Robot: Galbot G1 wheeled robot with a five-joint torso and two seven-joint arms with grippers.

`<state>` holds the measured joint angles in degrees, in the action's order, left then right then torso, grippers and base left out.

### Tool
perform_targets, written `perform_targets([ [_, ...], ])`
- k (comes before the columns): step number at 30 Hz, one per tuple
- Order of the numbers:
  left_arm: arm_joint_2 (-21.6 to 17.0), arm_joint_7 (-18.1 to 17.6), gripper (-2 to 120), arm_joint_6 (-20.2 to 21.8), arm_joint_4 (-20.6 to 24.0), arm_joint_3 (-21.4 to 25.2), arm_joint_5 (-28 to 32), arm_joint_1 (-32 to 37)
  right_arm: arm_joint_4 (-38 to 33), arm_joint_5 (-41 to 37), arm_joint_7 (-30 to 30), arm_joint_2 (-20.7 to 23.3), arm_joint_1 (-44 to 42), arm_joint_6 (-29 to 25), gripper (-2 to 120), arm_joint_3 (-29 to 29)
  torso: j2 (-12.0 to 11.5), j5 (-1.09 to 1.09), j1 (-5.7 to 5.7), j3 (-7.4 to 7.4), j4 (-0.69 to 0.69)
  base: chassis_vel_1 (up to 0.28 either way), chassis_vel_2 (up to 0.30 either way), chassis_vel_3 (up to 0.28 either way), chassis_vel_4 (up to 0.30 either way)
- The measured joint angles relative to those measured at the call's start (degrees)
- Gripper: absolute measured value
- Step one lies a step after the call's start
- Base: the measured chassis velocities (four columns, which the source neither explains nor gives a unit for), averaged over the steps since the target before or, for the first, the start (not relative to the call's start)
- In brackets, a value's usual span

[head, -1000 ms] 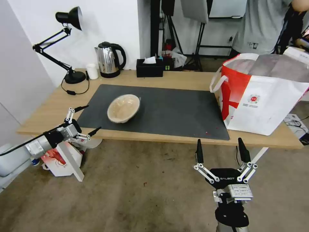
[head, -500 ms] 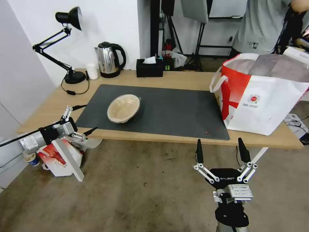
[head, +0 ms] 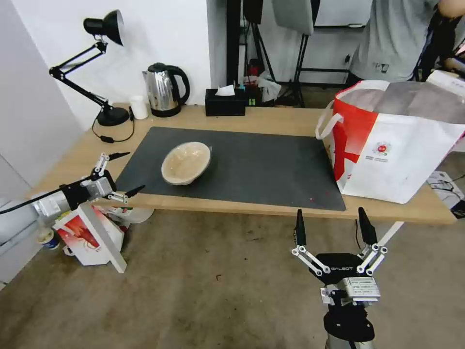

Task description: Pick up the trash from the table and place it into the takeout bag.

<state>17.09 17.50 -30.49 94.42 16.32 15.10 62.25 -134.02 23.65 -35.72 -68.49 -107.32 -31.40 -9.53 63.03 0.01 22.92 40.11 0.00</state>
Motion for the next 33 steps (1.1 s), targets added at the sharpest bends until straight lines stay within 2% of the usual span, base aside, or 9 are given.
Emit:
perform_targets([
  [16, 1.9, 0.1, 100, 0.1, -0.4, -2.3, -1.8, -3.1, 0.0, 0.0, 0.0, 0.0, 0.0, 0.0, 100, 0.0, 0.0, -0.02, 0.0, 0.0, 0.0, 0.0, 0.0, 0.0, 0.0],
  [22, 0.0, 2.0, 100, 0.2, -0.7, -2.5, -0.5, -4.3, 0.0, 0.0, 0.0, 0.0, 0.0, 0.0, 100, 0.0, 0.0, -0.01, 0.0, 0.0, 0.0, 0.0, 0.0, 0.0, 0.0],
  [27, -0.1, 2.6, 100, 0.1, -1.4, -3.1, -0.1, -5.6, 0.0, 0.0, 0.0, 0.0, 0.0, 0.0, 100, 0.0, 0.0, 0.0, 0.0, 0.0, -0.01, 0.0, 0.0, 0.0, 0.0],
  [33, 3.4, 3.2, 100, -0.3, -3.4, -7.8, -1.8, -10.5, 0.0, 0.0, 0.0, 0.0, 0.0, 0.0, 100, 0.0, 0.0, -0.03, 0.0, 0.0, 0.0, 0.0, 0.0, 0.0, 0.0],
])
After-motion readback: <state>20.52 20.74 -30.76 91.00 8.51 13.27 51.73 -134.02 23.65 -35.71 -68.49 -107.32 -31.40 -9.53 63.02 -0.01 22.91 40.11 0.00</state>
